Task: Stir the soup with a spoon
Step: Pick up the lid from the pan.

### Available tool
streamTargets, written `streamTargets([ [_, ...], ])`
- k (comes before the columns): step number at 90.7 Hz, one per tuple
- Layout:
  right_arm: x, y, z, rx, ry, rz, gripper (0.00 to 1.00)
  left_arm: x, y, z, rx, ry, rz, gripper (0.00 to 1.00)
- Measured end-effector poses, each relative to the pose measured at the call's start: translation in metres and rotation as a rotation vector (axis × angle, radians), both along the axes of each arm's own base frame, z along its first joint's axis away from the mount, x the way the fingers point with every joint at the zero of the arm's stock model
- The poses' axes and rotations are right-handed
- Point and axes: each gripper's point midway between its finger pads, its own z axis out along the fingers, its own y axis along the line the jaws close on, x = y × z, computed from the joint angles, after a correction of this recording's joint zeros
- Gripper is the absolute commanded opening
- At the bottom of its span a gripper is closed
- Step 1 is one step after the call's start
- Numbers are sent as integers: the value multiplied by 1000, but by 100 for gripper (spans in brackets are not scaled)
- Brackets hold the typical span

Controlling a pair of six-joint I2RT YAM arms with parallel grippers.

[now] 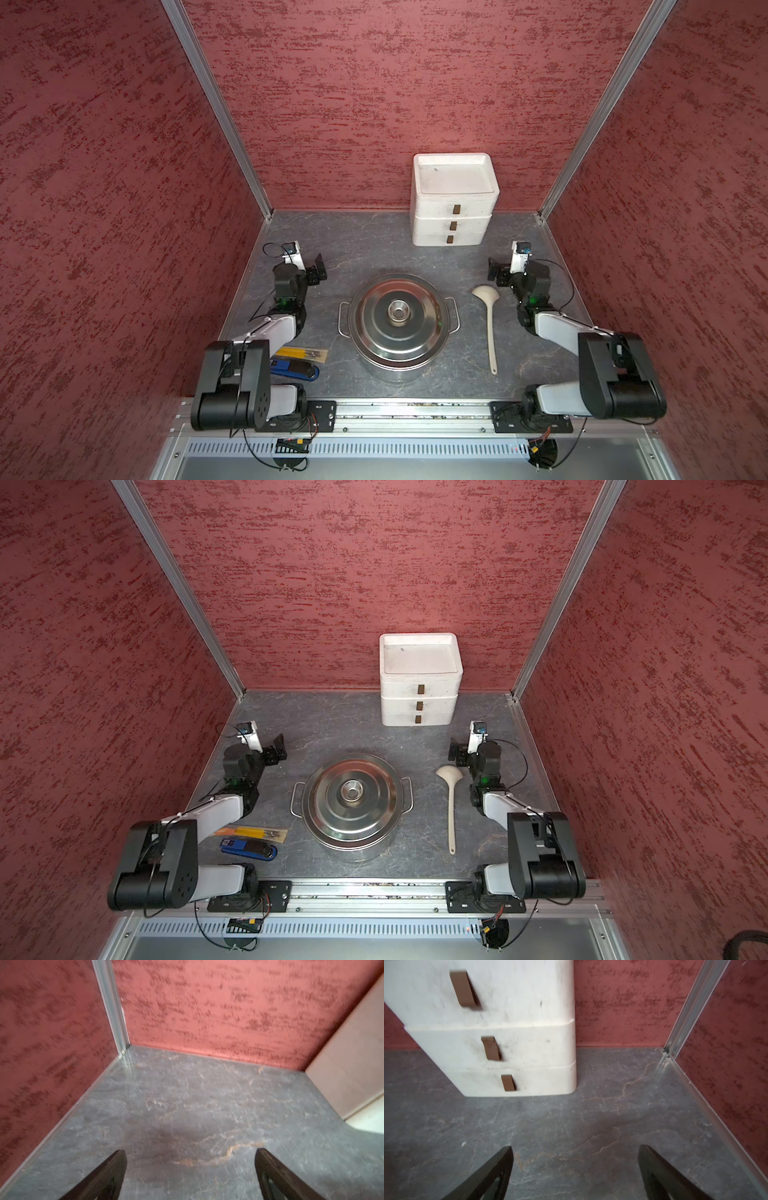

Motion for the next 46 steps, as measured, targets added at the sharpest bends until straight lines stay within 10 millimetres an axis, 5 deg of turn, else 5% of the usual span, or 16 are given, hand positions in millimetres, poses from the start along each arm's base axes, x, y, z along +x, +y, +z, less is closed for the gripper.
streamTargets([
  [12,-10,-4,55,20,-78,-28,99,-7,15,74,-69,-64,92,100],
  [25,-22,1,85,77,-63,-11,96,-19,6,138,-195,-42,87,100],
  [34,-25,12,104,129,-17,40,93,-28,-27,151,-258,58,22,100],
  [46,-31,28,115,178,75,98,92,-53,-112,138,-296,313,-175,100],
])
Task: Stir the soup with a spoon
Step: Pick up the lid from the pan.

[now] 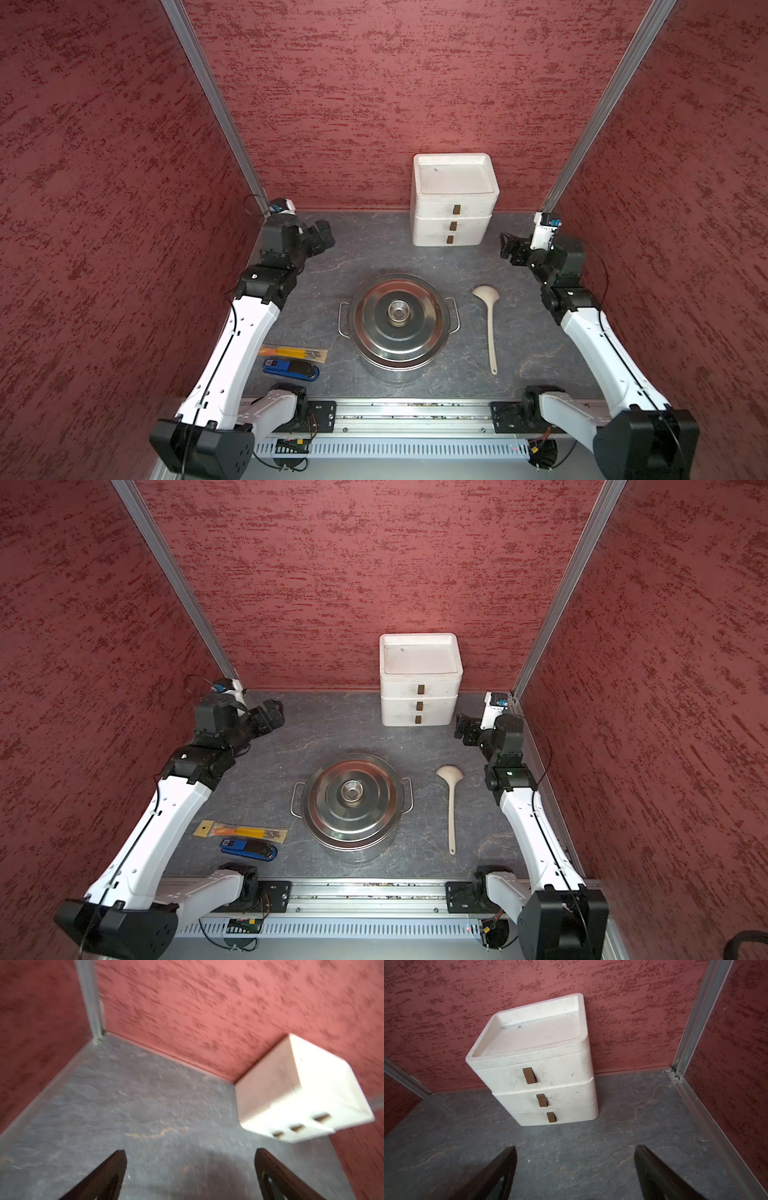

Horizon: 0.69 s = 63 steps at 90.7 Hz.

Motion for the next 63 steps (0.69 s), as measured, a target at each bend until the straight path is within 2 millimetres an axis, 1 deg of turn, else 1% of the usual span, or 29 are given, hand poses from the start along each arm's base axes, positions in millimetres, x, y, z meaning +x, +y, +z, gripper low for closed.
streamTargets([
  [2,-2,3,-1,6,16,8,92,-5,-13,-3,-1,41,-36,100],
  [3,-3,4,-2,7,24,14,92,-9,-23,-5,1,69,-65,100],
  [7,-8,8,-8,19,61,25,92,-23,-47,-12,14,153,-132,100],
  [11,-15,10,-16,29,106,32,91,-41,-71,-22,44,250,-203,100],
  [16,-22,12,-24,41,149,34,91,-67,-96,-32,93,358,-280,100],
  [21,-28,13,-28,46,176,37,91,-94,-114,-40,146,457,-344,100],
  [30,-35,14,-34,51,208,39,91,-136,-138,-49,213,588,-430,100],
  [40,-39,14,-42,53,245,38,91,-173,-162,-58,258,689,-505,100],
  [45,-40,14,-44,55,256,36,91,-186,-172,-66,283,740,-526,100],
  [52,-42,14,-46,58,265,34,91,-193,-181,-78,315,797,-523,100],
  [58,-43,15,-47,58,270,35,91,-191,-183,-87,331,826,-500,99],
  [63,-45,15,-48,58,273,36,91,-188,-182,-91,335,843,-476,97],
])
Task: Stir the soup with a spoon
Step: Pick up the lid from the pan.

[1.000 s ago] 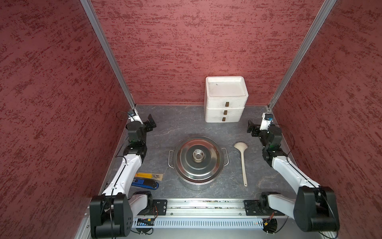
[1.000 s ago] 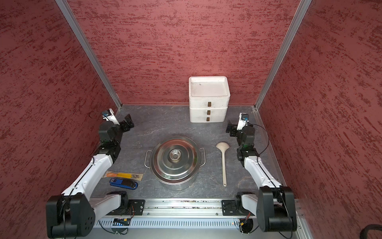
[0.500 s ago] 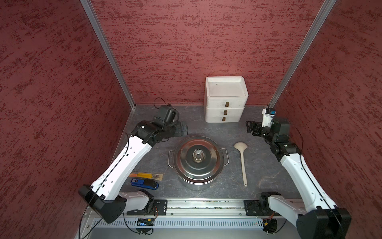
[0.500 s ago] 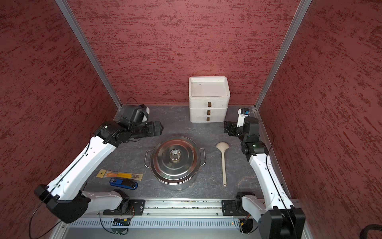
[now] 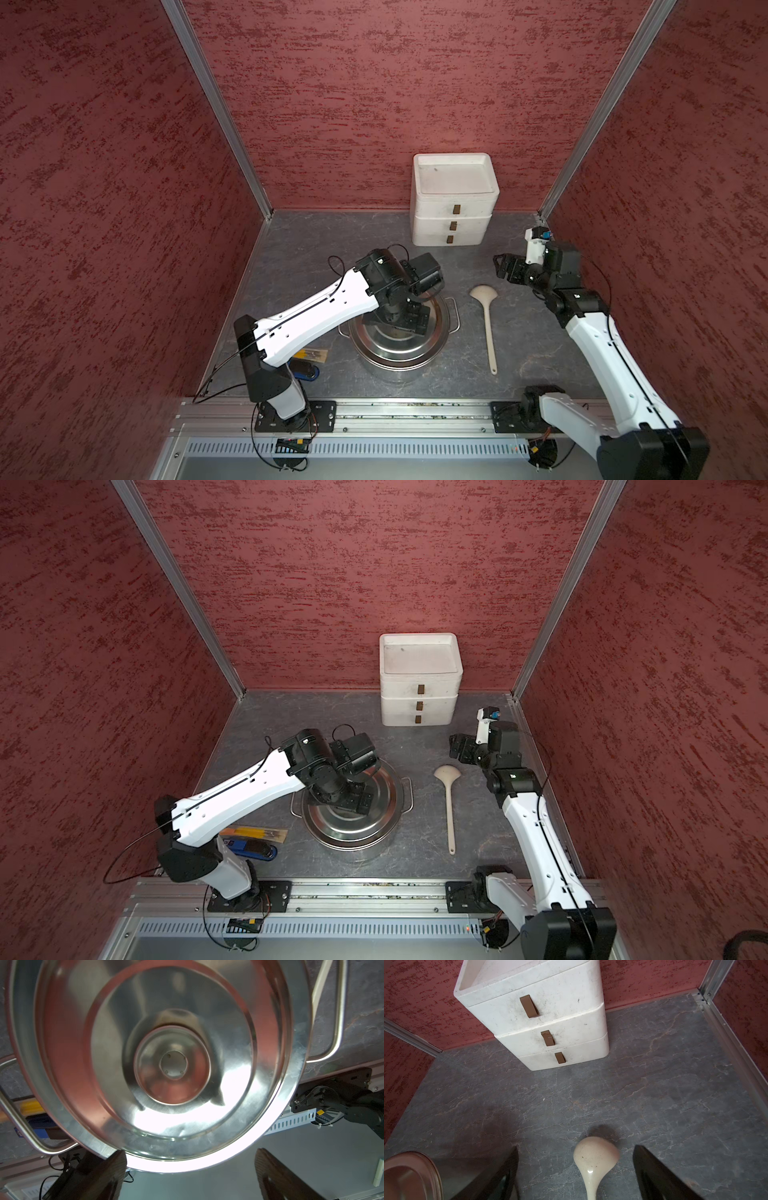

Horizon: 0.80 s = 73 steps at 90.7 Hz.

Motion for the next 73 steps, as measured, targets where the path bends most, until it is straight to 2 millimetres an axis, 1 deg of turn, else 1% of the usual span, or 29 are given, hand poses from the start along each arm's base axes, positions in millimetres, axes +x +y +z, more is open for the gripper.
streamTargets([
  [10,-3,0,0,0,4,0,90,8,8,0,12,7,39,97],
  [20,-8,-1,2,-1,1,-2,90,17,10,1,15,5,54,95],
  [41,-16,-4,5,-5,-18,-23,89,35,13,-18,76,42,43,93],
  [52,-19,-6,-1,3,-4,-38,88,41,11,-22,84,55,25,91],
  [64,-20,-8,-8,8,16,-55,87,46,5,-22,75,61,-9,89],
  [73,-20,-9,-9,8,19,-65,86,48,1,-28,82,74,-29,85],
])
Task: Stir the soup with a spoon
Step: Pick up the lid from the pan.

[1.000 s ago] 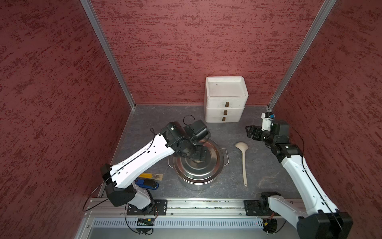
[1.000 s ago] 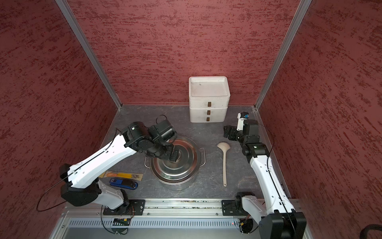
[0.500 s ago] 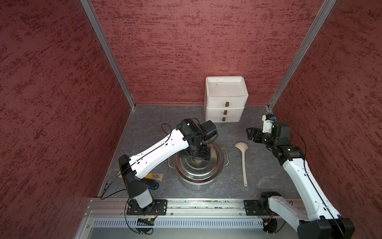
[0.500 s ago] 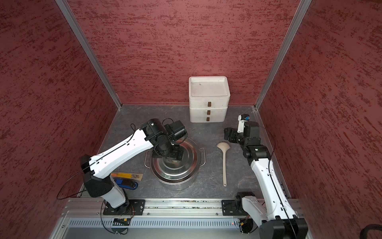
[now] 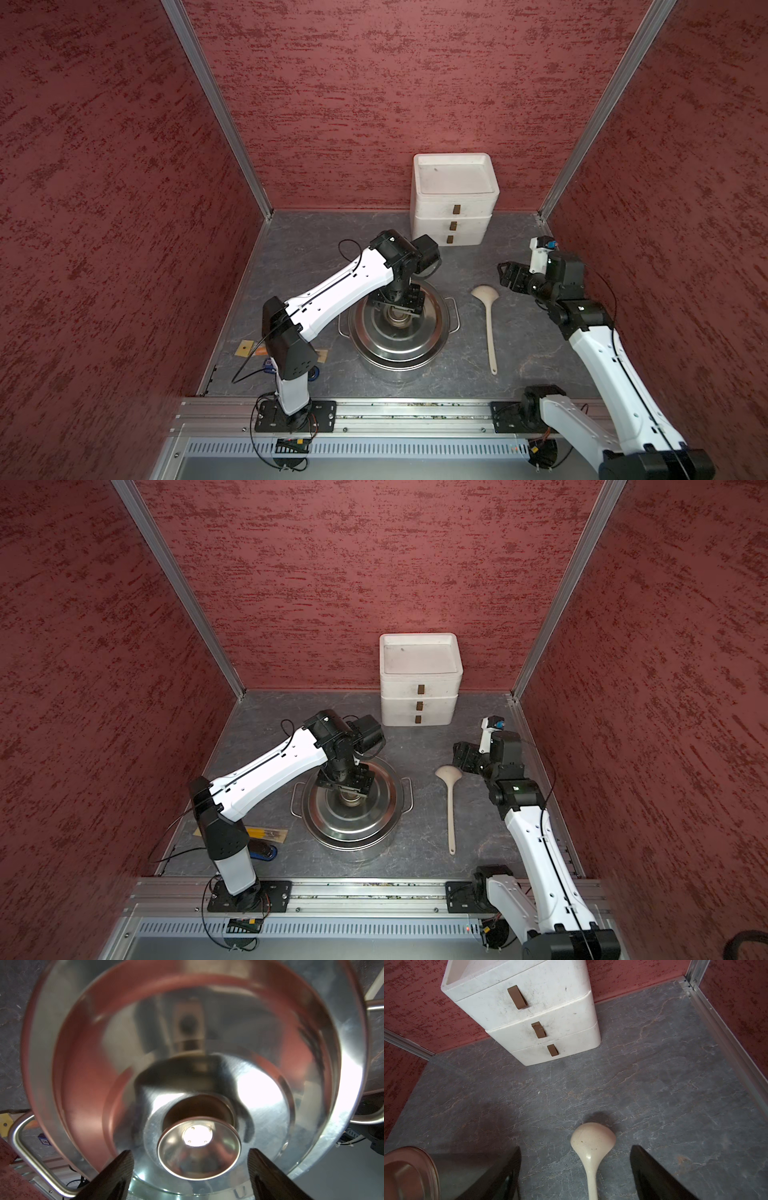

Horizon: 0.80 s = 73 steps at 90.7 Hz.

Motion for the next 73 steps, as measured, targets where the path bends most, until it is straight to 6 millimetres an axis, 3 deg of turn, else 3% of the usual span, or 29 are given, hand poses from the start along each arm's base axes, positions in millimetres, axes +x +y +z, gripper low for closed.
streamTargets([
  [19,2,-3,-4,-6,12,-16,85,-1,0,-4,4,23,-16,77],
  [61,1,-5,-13,-5,34,-34,83,-7,-3,-3,-21,49,-23,37],
  [73,-3,-7,-12,-5,29,-45,83,-6,-4,1,-30,40,-20,34],
])
